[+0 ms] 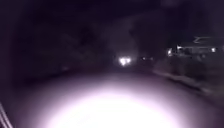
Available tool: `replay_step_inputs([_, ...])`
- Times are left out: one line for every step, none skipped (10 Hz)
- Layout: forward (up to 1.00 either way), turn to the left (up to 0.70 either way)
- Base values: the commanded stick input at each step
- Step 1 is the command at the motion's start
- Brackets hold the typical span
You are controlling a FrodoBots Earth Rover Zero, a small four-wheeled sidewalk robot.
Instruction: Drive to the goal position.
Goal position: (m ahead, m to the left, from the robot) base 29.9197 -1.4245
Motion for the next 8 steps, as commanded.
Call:
replay_step_inputs([1.0,0.0])
replay_step_inputs([1.0,0.0])
replay_step_inputs([1.0,0.0])
replay_step_inputs([1.0,0.0])
replay_step_inputs([1.0,0.0])
replay_step_inputs([1.0,0.0])
replay_step_inputs([1.0,0.0])
replay_step_inputs([1.0,-0.01])
